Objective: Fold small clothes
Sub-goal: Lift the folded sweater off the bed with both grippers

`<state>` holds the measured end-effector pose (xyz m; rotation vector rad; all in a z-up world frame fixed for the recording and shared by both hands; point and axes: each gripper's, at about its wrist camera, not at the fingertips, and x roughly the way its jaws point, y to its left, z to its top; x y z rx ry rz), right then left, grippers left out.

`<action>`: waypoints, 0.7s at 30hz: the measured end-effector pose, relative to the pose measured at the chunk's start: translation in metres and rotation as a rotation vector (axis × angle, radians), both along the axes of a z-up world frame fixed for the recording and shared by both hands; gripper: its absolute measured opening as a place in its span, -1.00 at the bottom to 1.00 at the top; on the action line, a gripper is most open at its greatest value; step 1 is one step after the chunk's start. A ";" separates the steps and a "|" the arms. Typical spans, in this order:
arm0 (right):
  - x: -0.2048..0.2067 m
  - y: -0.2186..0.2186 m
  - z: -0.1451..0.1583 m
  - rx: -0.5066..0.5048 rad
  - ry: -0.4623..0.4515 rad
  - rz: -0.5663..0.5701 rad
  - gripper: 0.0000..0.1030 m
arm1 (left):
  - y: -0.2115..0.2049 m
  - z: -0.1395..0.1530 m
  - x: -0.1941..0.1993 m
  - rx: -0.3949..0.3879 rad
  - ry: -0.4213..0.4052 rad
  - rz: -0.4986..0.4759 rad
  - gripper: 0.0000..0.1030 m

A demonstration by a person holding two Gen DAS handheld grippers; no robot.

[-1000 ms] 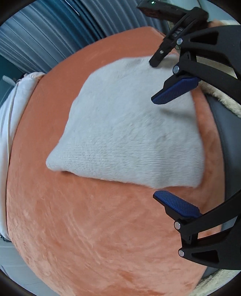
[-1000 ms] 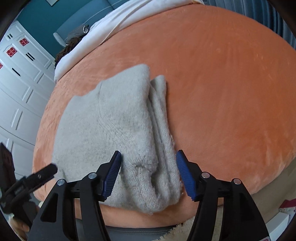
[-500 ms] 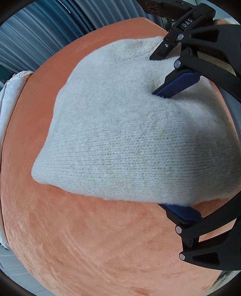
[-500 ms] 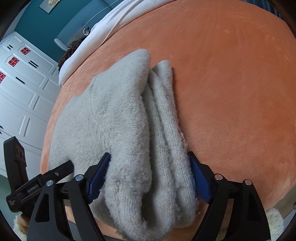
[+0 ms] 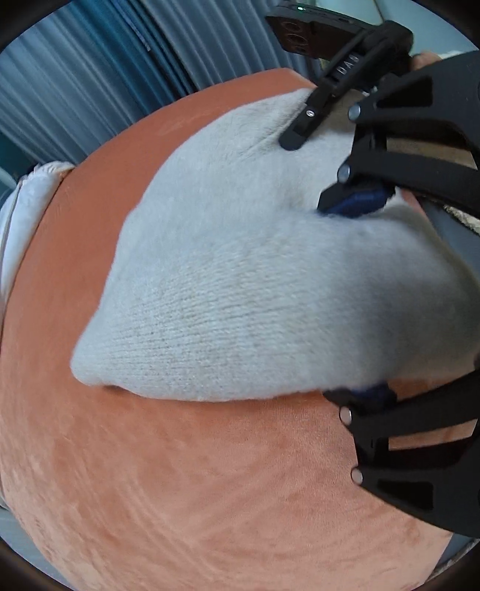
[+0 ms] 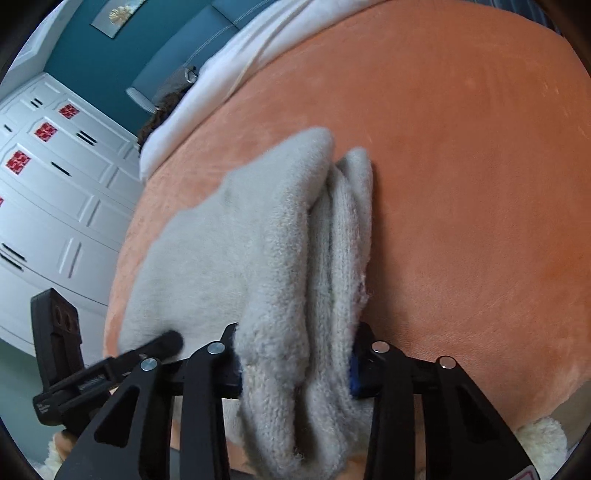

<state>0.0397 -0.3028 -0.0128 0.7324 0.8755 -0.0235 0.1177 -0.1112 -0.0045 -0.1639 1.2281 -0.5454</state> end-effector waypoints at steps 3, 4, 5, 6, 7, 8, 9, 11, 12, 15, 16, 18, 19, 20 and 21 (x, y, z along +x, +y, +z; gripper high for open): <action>-0.017 -0.002 0.017 -0.027 -0.015 -0.008 -0.34 | -0.001 0.010 -0.016 -0.063 0.038 -0.044 0.10; -0.025 -0.004 0.020 -0.038 -0.010 -0.012 -0.34 | -0.002 0.010 -0.020 -0.074 0.052 -0.053 0.10; -0.032 -0.006 0.020 -0.042 -0.003 -0.013 -0.34 | -0.004 0.008 -0.030 -0.077 0.062 -0.071 0.11; -0.042 -0.009 0.018 -0.038 0.010 -0.021 -0.34 | -0.008 0.006 -0.036 -0.069 0.067 -0.087 0.13; -0.050 -0.012 0.013 -0.029 0.025 -0.029 -0.33 | -0.012 0.001 -0.042 -0.050 0.071 -0.100 0.22; -0.054 -0.015 0.008 -0.019 0.041 -0.032 -0.31 | -0.014 -0.004 -0.047 -0.028 0.071 -0.100 0.35; -0.059 -0.017 0.000 -0.007 0.065 -0.038 -0.27 | -0.015 -0.009 -0.049 -0.005 0.072 -0.087 0.42; -0.062 -0.018 -0.012 0.008 0.097 -0.049 -0.15 | -0.015 -0.018 -0.049 0.022 0.081 -0.053 0.64; -0.062 -0.016 -0.014 0.002 0.096 -0.049 -0.04 | -0.015 -0.020 -0.046 0.032 0.085 -0.039 0.71; -0.053 -0.007 -0.012 -0.050 0.102 -0.035 0.13 | -0.022 -0.022 -0.036 0.073 0.075 -0.033 0.83; -0.048 -0.004 -0.013 -0.052 0.106 -0.027 0.22 | -0.026 -0.021 -0.034 0.087 0.070 -0.038 0.85; -0.040 -0.001 -0.018 -0.037 0.117 -0.026 0.34 | -0.033 -0.022 -0.030 0.099 0.070 -0.045 0.86; -0.037 -0.002 -0.022 -0.019 0.119 -0.028 0.37 | -0.036 -0.023 -0.029 0.097 0.074 -0.045 0.86; -0.034 -0.004 -0.025 0.003 0.122 -0.036 0.38 | -0.040 -0.023 -0.028 0.096 0.077 -0.046 0.86; -0.033 -0.008 -0.028 0.026 0.123 -0.043 0.39 | -0.042 -0.023 -0.029 0.094 0.079 -0.045 0.86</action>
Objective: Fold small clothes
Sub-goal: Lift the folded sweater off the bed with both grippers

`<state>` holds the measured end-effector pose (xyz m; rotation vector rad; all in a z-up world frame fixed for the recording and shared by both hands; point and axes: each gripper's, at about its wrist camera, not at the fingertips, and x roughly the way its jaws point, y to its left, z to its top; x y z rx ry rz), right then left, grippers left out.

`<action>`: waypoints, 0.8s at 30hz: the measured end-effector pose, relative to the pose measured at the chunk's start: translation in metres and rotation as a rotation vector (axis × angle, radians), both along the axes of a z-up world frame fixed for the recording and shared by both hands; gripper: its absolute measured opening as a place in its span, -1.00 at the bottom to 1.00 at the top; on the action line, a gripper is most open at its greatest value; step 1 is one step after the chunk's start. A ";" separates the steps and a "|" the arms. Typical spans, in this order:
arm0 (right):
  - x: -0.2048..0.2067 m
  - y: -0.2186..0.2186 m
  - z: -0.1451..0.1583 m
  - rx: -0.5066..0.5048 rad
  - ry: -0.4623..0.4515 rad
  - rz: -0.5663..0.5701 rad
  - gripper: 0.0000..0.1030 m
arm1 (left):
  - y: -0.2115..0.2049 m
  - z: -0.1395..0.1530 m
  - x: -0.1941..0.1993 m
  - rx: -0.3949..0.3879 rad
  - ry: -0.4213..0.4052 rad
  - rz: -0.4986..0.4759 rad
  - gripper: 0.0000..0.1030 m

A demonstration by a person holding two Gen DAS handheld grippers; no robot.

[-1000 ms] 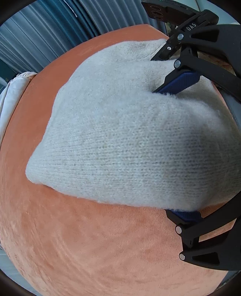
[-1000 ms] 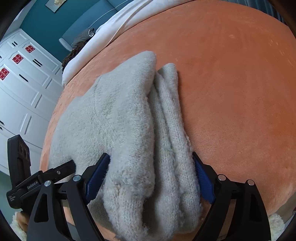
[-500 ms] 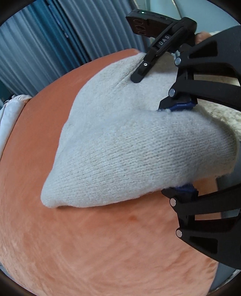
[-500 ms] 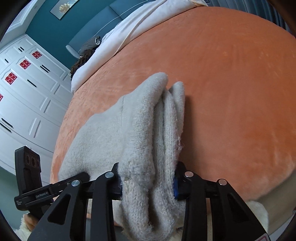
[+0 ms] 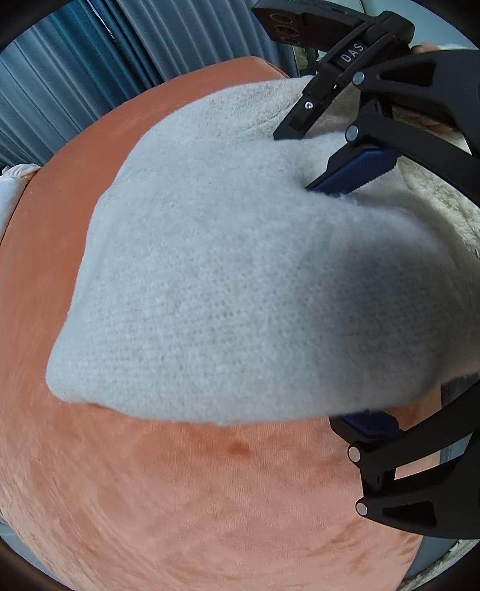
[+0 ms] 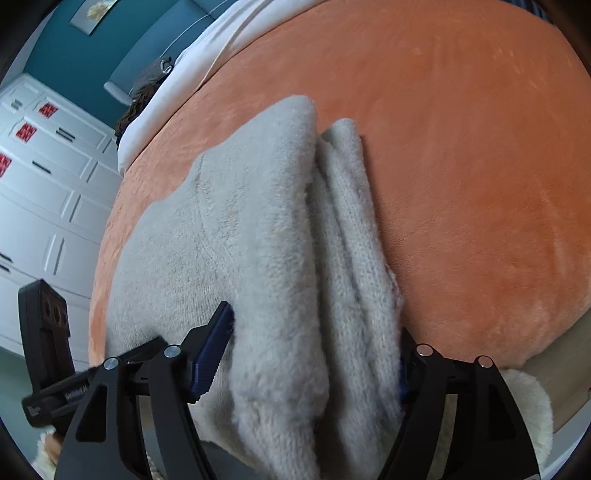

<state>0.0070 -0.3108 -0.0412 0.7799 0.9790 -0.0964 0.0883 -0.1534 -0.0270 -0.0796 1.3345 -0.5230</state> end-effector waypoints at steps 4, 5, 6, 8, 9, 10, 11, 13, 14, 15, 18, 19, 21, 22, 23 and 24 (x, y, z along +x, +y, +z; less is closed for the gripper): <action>-0.001 -0.013 -0.008 0.079 -0.013 -0.034 0.23 | -0.011 0.005 -0.006 0.019 -0.018 -0.012 0.69; -0.002 -0.014 -0.007 0.075 -0.015 -0.029 0.15 | -0.017 0.009 -0.007 0.022 -0.031 -0.020 0.62; -0.003 -0.014 -0.004 0.068 -0.022 -0.026 -0.02 | -0.020 0.014 -0.008 0.025 -0.043 -0.033 0.46; -0.008 -0.012 0.005 0.055 -0.047 -0.024 -0.22 | -0.019 0.025 -0.011 0.027 -0.070 -0.054 0.17; -0.011 -0.010 0.010 0.055 -0.059 -0.031 -0.27 | -0.018 0.031 -0.012 0.023 -0.081 -0.065 0.11; -0.013 -0.008 0.016 0.065 -0.076 -0.038 -0.30 | -0.013 0.037 -0.013 0.015 -0.092 -0.069 0.05; -0.016 -0.006 0.021 0.067 -0.093 -0.043 -0.31 | -0.012 0.045 -0.015 -0.003 -0.102 -0.074 0.02; -0.021 -0.002 0.039 0.055 -0.133 -0.045 -0.33 | -0.005 0.060 -0.019 -0.035 -0.117 -0.082 -0.03; -0.024 0.001 0.050 0.043 -0.151 -0.045 -0.33 | -0.002 0.068 -0.021 -0.047 -0.126 -0.089 -0.04; -0.027 0.003 0.060 0.030 -0.166 -0.044 -0.33 | 0.004 0.076 -0.024 -0.060 -0.137 -0.097 -0.04; -0.039 0.010 0.093 -0.022 -0.208 -0.043 -0.33 | 0.005 0.104 -0.033 -0.105 -0.177 -0.125 -0.05; -0.044 0.011 0.103 -0.038 -0.225 -0.045 -0.33 | 0.009 0.112 -0.037 -0.119 -0.191 -0.132 -0.05; -0.058 0.012 0.125 -0.065 -0.270 -0.055 -0.33 | 0.016 0.135 -0.045 -0.158 -0.234 -0.150 -0.05; -0.065 0.012 0.138 -0.081 -0.297 -0.060 -0.33 | 0.019 0.147 -0.049 -0.179 -0.257 -0.160 -0.05; -0.072 0.013 0.151 -0.097 -0.325 -0.066 -0.33 | 0.020 0.156 -0.053 -0.196 -0.275 -0.166 -0.05; -0.077 0.013 0.163 -0.111 -0.351 -0.070 -0.33 | 0.023 0.169 -0.057 -0.217 -0.297 -0.174 -0.05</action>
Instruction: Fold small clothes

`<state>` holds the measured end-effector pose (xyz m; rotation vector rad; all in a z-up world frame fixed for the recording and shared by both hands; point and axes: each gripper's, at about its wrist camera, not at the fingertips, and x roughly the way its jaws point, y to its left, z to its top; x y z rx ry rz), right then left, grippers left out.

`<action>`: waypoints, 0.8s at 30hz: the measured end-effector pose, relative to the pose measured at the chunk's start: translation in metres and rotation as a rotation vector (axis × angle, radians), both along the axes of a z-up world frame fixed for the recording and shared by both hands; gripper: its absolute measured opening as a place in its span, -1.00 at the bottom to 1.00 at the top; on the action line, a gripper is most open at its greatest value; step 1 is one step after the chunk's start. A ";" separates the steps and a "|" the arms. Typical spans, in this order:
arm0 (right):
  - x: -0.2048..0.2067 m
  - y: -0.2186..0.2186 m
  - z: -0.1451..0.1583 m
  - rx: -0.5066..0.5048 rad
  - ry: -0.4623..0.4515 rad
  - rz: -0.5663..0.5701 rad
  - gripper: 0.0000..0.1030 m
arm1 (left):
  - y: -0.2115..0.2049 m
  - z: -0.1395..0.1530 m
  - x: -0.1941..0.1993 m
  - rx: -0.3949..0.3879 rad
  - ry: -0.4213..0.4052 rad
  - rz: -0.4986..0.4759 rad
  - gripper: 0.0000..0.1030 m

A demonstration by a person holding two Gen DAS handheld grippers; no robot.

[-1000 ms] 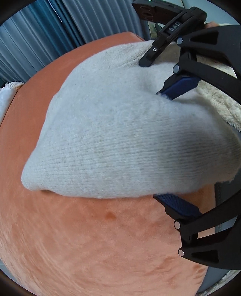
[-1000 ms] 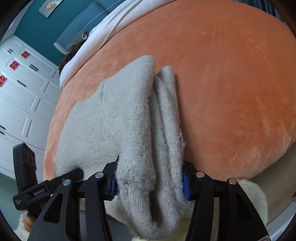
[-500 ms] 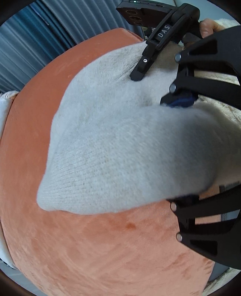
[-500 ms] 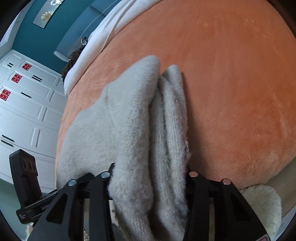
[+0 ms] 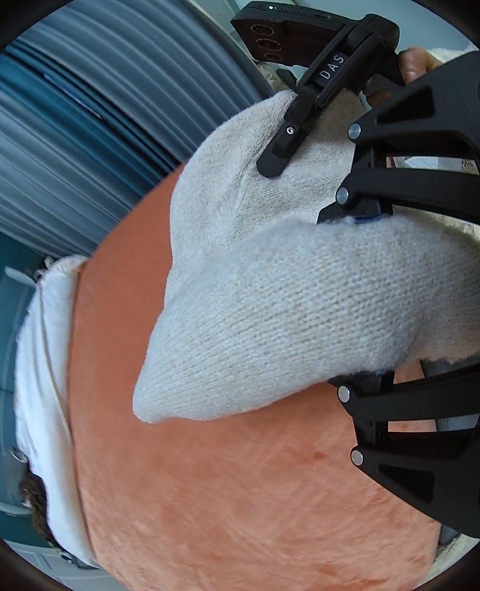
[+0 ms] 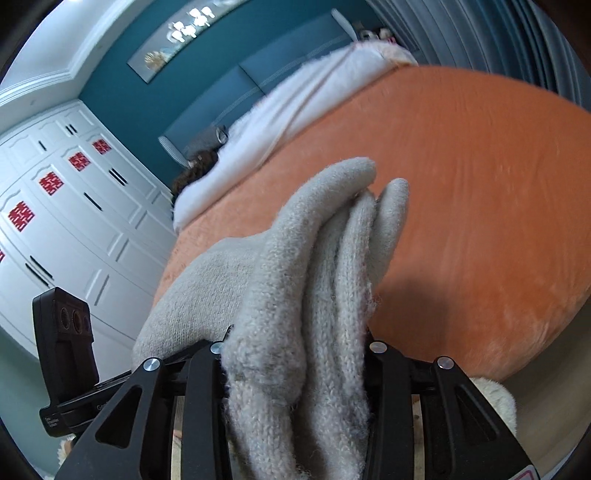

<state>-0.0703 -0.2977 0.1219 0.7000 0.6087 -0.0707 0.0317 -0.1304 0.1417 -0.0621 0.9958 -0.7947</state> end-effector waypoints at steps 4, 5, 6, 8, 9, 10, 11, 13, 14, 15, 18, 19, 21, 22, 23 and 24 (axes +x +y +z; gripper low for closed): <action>-0.022 0.012 0.053 -0.077 -0.132 -0.010 -0.33 | 0.000 0.055 -0.013 -0.090 -0.118 -0.025 -0.05; -0.027 0.016 0.066 -0.098 -0.167 -0.010 -0.33 | 0.001 0.069 -0.017 -0.109 -0.149 -0.029 -0.05; -0.032 0.021 0.081 -0.118 -0.207 -0.009 -0.33 | 0.008 0.085 -0.021 -0.131 -0.188 -0.033 -0.05; -0.038 0.030 0.107 -0.152 -0.280 -0.001 -0.33 | 0.020 0.113 -0.028 -0.165 -0.262 -0.037 -0.04; -0.040 0.037 0.123 -0.173 -0.322 0.007 -0.33 | 0.027 0.129 -0.031 -0.182 -0.303 -0.039 -0.04; -0.042 0.044 0.136 -0.195 -0.357 0.016 -0.33 | 0.038 0.146 -0.035 -0.200 -0.352 -0.039 -0.04; -0.042 0.051 0.149 -0.216 -0.391 0.025 -0.33 | 0.045 0.159 -0.039 -0.213 -0.389 -0.038 -0.04; -0.044 0.066 0.176 -0.254 -0.466 0.048 -0.32 | 0.068 0.189 -0.044 -0.249 -0.478 -0.031 -0.03; -0.044 0.074 0.187 -0.273 -0.501 0.058 -0.32 | 0.077 0.200 -0.045 -0.266 -0.515 -0.026 -0.03; -0.043 0.084 0.201 -0.295 -0.546 0.073 -0.32 | 0.088 0.213 -0.047 -0.287 -0.552 -0.018 -0.03; -0.037 0.110 0.231 -0.348 -0.641 0.119 -0.31 | 0.120 0.242 -0.047 -0.336 -0.645 0.009 -0.01; -0.033 0.115 0.237 -0.358 -0.661 0.134 -0.30 | 0.132 0.250 -0.046 -0.347 -0.670 0.021 -0.01; -0.024 0.130 0.249 -0.371 -0.702 0.165 -0.30 | 0.154 0.259 -0.042 -0.369 -0.705 0.042 0.00; -0.019 0.137 0.251 -0.372 -0.718 0.181 -0.29 | 0.162 0.261 -0.040 -0.376 -0.720 0.053 0.00; -0.013 0.144 0.251 -0.367 -0.728 0.197 -0.29 | 0.173 0.262 -0.036 -0.381 -0.733 0.067 0.02; -0.007 0.150 0.251 -0.354 -0.727 0.212 -0.28 | 0.183 0.261 -0.030 -0.379 -0.742 0.082 0.02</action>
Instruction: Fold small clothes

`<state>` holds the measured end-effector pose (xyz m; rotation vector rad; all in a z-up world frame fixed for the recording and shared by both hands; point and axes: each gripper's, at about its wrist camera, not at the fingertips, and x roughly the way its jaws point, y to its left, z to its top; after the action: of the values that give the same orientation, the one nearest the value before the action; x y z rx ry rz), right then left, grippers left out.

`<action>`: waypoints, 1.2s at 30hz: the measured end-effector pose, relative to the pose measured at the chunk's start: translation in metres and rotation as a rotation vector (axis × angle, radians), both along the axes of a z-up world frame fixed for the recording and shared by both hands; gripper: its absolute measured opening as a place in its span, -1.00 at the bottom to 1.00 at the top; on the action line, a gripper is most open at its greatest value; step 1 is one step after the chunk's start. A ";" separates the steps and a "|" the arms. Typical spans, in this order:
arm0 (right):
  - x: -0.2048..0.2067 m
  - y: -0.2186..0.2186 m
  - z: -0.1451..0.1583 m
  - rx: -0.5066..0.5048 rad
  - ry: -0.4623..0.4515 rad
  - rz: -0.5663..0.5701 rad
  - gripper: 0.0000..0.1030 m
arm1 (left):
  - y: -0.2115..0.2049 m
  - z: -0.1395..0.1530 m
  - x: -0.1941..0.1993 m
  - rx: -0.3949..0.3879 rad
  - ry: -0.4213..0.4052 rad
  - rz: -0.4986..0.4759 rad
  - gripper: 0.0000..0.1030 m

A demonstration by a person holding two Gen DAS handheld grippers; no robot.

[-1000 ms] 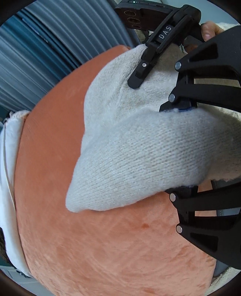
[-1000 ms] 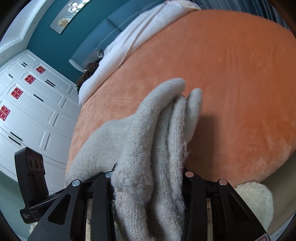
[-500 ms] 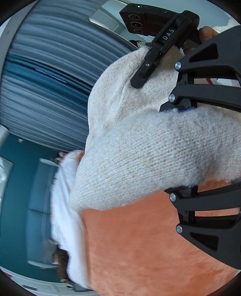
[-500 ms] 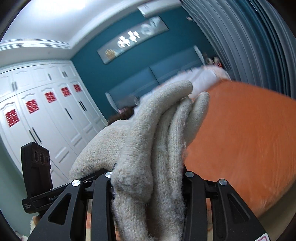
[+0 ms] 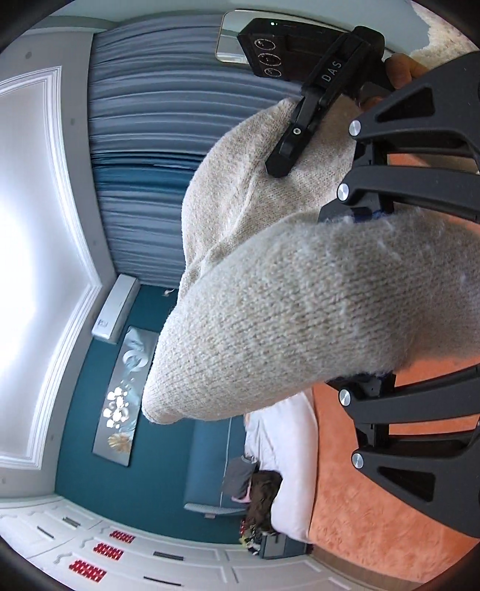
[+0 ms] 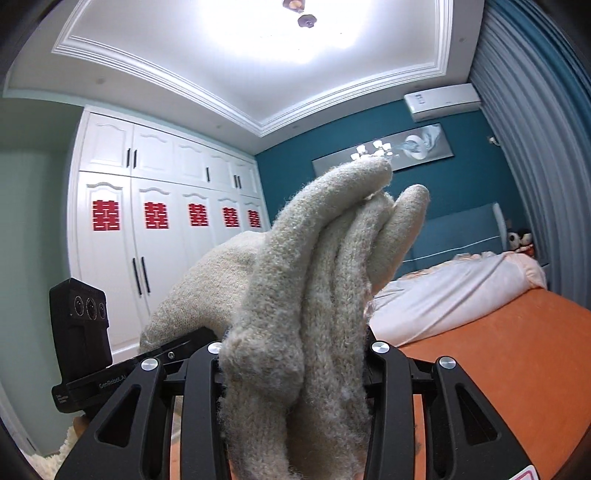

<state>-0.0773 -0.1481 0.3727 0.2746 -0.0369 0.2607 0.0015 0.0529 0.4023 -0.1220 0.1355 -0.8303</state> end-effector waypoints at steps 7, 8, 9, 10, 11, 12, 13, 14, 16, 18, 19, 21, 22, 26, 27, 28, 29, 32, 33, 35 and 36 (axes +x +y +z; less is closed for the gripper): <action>0.090 0.028 -0.091 0.068 0.238 0.047 -0.12 | 0.044 -0.089 0.070 0.066 0.174 0.085 0.28; 0.104 0.030 -0.118 0.082 0.297 0.050 -0.08 | 0.046 -0.117 0.085 0.084 0.227 0.105 0.37; 0.123 0.030 -0.157 0.097 0.389 0.048 0.01 | 0.050 -0.154 0.102 0.108 0.312 0.138 0.40; 0.140 0.029 -0.201 0.102 0.506 0.018 0.02 | 0.051 -0.188 0.117 0.129 0.392 0.167 0.49; 0.152 0.027 -0.246 0.102 0.636 -0.012 0.03 | 0.056 -0.231 0.131 0.156 0.511 0.202 0.49; 0.157 0.025 -0.280 0.099 0.737 -0.043 0.03 | 0.065 -0.272 0.139 0.168 0.630 0.232 0.47; 0.155 0.021 -0.314 0.103 0.828 -0.084 0.03 | 0.074 -0.300 0.140 0.171 0.709 0.254 0.43; 0.146 0.015 -0.336 0.133 0.865 -0.093 0.03 | 0.087 -0.328 0.136 0.150 0.784 0.274 0.43; 0.134 0.004 -0.352 0.175 0.877 -0.101 0.07 | 0.106 -0.349 0.126 0.085 0.840 0.282 0.44; 0.139 -0.004 -0.354 0.177 0.884 -0.102 0.30 | 0.121 -0.357 0.127 -0.006 0.876 0.283 0.54; 0.147 -0.009 -0.354 0.179 0.890 -0.100 0.36 | 0.123 -0.358 0.133 -0.030 0.886 0.281 0.62; 0.167 -0.014 -0.354 0.211 0.906 -0.077 0.47 | 0.121 -0.356 0.152 -0.041 0.887 0.287 0.76; 0.178 -0.015 -0.357 0.235 0.921 -0.052 0.53 | 0.117 -0.355 0.160 -0.038 0.889 0.281 0.80; 0.228 -0.013 -0.392 0.263 1.065 -0.045 0.55 | 0.098 -0.385 0.199 -0.001 1.027 0.240 0.80; 0.237 -0.010 -0.404 0.270 1.099 -0.043 0.56 | 0.095 -0.397 0.208 -0.006 1.075 0.224 0.79; 0.242 -0.008 -0.413 0.276 1.121 -0.035 0.48 | 0.092 -0.408 0.213 -0.008 1.114 0.208 0.66; 0.247 -0.006 -0.419 0.273 1.133 -0.035 0.34 | 0.088 -0.414 0.215 0.003 1.133 0.209 0.40; 0.256 -0.003 -0.400 0.225 1.099 -0.022 -0.37 | 0.082 -0.403 0.216 0.014 1.078 0.196 -0.10; 0.255 -0.003 -0.381 0.210 1.041 -0.006 -0.47 | 0.080 -0.392 0.213 0.016 1.043 0.183 -0.13; 0.247 -0.008 -0.346 0.182 0.936 0.023 -0.55 | 0.075 -0.363 0.209 0.022 0.956 0.162 -0.19; 0.247 -0.009 -0.329 0.173 0.896 0.029 -0.56 | 0.073 -0.348 0.207 0.010 0.918 0.148 -0.19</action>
<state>0.1693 -0.1572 0.0435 0.5446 0.8334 0.1450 0.2085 0.1255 0.0541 -0.4944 0.9810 -0.5733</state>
